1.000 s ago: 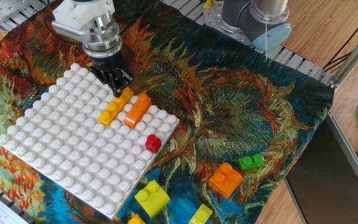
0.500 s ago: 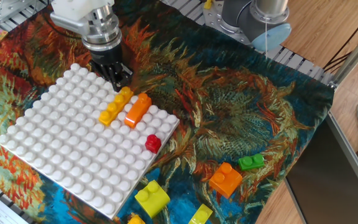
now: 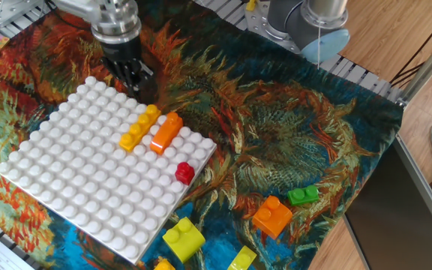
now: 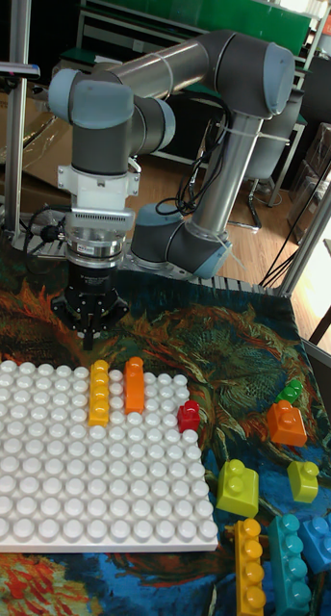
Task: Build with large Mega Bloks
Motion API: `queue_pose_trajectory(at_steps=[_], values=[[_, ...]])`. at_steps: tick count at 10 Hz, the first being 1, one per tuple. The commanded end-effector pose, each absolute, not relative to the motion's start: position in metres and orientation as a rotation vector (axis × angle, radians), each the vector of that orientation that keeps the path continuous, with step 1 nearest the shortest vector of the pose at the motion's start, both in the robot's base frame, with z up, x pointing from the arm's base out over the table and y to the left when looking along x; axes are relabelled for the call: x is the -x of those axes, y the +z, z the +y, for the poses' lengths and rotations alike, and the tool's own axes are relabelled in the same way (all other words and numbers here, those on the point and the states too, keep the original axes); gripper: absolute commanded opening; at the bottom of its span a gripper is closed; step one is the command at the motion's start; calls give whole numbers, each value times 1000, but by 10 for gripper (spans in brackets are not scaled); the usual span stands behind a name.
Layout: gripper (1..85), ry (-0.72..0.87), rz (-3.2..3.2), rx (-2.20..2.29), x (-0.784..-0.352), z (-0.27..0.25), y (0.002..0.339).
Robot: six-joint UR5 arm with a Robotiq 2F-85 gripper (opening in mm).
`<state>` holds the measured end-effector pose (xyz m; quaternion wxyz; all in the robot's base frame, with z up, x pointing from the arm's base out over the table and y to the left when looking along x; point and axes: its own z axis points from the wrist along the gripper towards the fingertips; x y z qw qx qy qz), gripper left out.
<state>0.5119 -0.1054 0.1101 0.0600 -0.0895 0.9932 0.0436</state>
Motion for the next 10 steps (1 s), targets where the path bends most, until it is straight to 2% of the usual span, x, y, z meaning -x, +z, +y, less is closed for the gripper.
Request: queue_pose_trajectory(at_steps=[1, 2, 5, 7, 9, 10], values=[[317, 144, 2962, 259, -523, -104, 116], [353, 169, 2961, 227, -534, -80, 113], [360, 195, 2990, 76, -563, -5, 121], [370, 186, 2982, 200, -563, -6, 121], [440, 183, 2963, 298, -561, -8, 119], [517, 193, 2943, 291, -562, 4, 118]])
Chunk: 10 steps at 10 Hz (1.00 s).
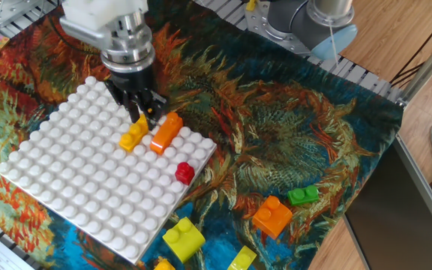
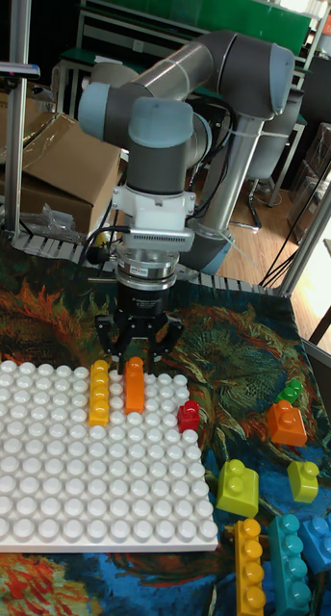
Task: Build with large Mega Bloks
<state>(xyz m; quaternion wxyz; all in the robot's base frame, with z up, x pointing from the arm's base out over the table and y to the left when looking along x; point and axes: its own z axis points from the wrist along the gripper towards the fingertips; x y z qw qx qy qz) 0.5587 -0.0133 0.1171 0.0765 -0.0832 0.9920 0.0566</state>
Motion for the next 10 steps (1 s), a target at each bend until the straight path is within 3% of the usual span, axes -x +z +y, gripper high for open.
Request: queue_pose_trajectory(at_steps=[1, 3, 5, 8, 10], values=[[533, 225, 2943, 217, -567, 40, 120], [533, 195, 2946, 93, -572, 88, 124], [540, 191, 2962, 198, -566, 88, 123], [737, 189, 2928, 368, -569, 97, 115], [733, 219, 2942, 238, -579, 154, 115]])
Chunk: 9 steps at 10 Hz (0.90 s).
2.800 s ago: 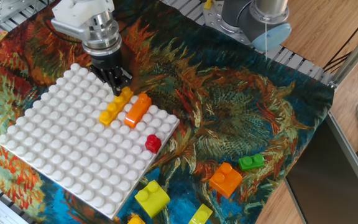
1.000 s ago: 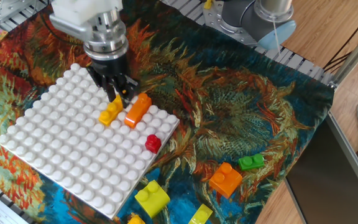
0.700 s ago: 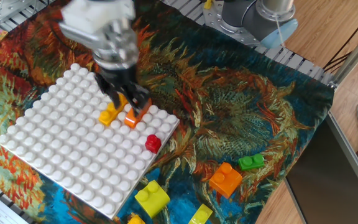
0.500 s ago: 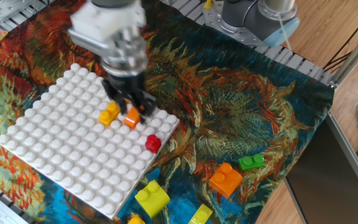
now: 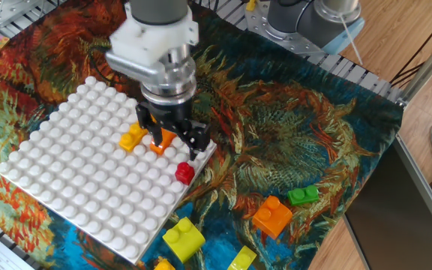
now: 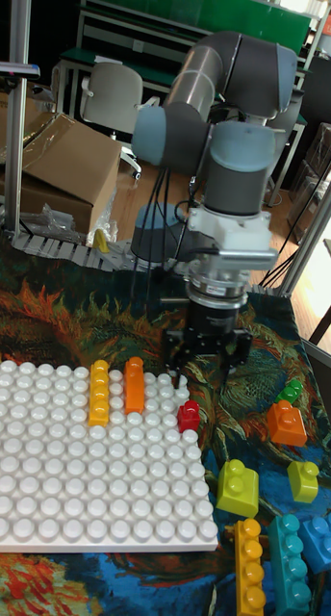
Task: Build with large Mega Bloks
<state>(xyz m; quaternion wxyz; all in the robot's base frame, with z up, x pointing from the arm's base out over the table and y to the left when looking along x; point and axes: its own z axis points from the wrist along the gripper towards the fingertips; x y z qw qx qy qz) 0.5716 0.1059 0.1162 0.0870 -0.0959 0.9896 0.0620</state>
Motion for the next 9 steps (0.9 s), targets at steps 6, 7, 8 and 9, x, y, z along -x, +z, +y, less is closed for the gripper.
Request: queue_pose_trajectory(at_steps=[6, 7, 8, 9], values=[[657, 119, 3000, 255, -563, 149, 107], [687, 135, 3000, 215, -557, 164, 102], [690, 131, 2994, 103, -550, 195, 96], [690, 117, 2982, 33, -546, 215, 93]])
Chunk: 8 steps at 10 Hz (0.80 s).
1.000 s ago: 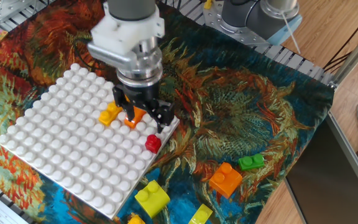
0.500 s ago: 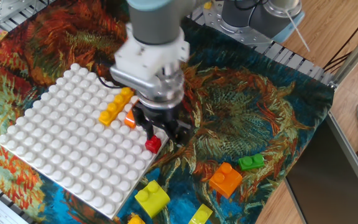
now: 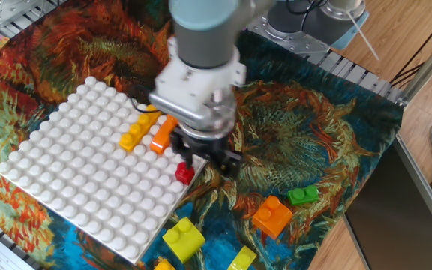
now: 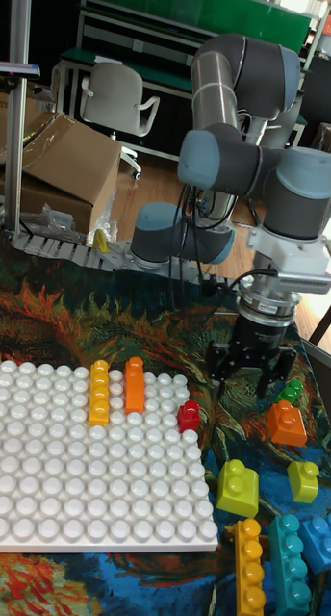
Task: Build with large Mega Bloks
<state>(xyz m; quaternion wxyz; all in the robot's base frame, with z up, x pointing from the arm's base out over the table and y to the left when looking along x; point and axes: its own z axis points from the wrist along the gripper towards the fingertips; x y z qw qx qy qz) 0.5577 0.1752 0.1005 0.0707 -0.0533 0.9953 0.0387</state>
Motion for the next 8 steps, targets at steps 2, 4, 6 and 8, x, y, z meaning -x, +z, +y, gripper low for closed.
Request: queue_pose_trajectory(at_steps=[2, 4, 6, 8], values=[[677, 87, 3001, 20, -539, 214, 91], [677, 124, 3031, 152, -529, 221, 91], [680, 163, 3043, 95, -534, 238, 83], [673, 172, 3027, -25, -530, 279, 77]])
